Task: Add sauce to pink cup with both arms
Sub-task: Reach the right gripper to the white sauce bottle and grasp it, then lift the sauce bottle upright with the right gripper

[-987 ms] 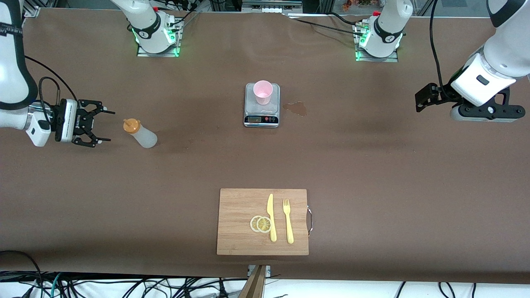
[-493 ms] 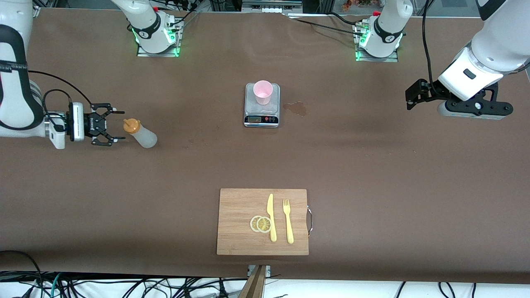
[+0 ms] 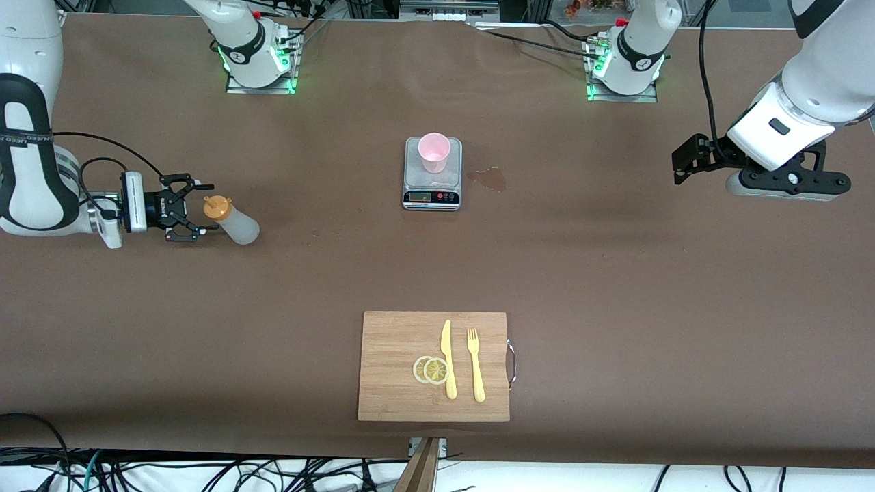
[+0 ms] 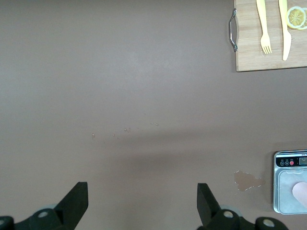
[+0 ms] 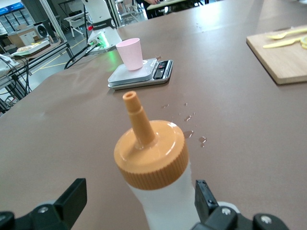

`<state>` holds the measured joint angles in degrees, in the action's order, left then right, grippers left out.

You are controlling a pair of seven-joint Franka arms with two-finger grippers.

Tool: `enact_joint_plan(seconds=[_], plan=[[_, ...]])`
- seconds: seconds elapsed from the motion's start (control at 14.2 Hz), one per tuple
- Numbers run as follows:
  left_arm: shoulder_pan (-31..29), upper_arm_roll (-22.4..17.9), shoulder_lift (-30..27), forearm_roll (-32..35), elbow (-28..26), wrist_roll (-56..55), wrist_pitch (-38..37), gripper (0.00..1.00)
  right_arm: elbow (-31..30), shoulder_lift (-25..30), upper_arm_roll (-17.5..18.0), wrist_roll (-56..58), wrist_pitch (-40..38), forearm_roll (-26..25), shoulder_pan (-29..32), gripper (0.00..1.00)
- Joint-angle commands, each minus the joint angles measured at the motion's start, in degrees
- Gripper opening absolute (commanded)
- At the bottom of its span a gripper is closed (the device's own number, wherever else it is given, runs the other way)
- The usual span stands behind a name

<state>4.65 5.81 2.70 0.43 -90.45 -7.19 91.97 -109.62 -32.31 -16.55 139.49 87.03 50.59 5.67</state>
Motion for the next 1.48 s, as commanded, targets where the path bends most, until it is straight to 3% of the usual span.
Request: enact_joint_plan(seconds=[0.0, 0.42, 0.63, 1.06, 1.27, 1.41], plan=[[0.1, 0.0, 0.8, -0.3, 1.6, 0.6, -0.2, 1.0, 1.6, -3.6, 0.0, 6.0, -2.0, 3.2, 0.8, 1.0], [0.0, 0.0, 0.8, -0.3, 1.6, 0.7, -0.2, 1.0, 5.0, -8.8, 0.5, 11.4, -5.4, 7.2, 0.7, 1.0], [-0.1, 0.0, 0.8, -0.3, 1.6, 0.7, -0.2, 1.0, 5.5, -11.4, 2.4, 16.2, -5.9, 9.6, 0.6, 1.0], [-0.1, 0.0, 0.8, -0.3, 1.6, 0.3, -0.3, 1.0, 5.4, -12.9, 3.8, 17.5, -5.9, 10.5, 0.0, 0.99], [-0.2, 0.0, 0.9, -0.3, 1.6, 0.5, -0.3, 1.0, 5.5, -13.4, 3.8, 18.0, -7.6, 10.5, 0.0, 0.81], [-0.1, 0.0, 0.9, -0.3, 1.8, 0.4, -0.3, 1.0, 5.5, -13.6, 3.8, 18.1, -8.8, 10.5, 0.2, 0.8]])
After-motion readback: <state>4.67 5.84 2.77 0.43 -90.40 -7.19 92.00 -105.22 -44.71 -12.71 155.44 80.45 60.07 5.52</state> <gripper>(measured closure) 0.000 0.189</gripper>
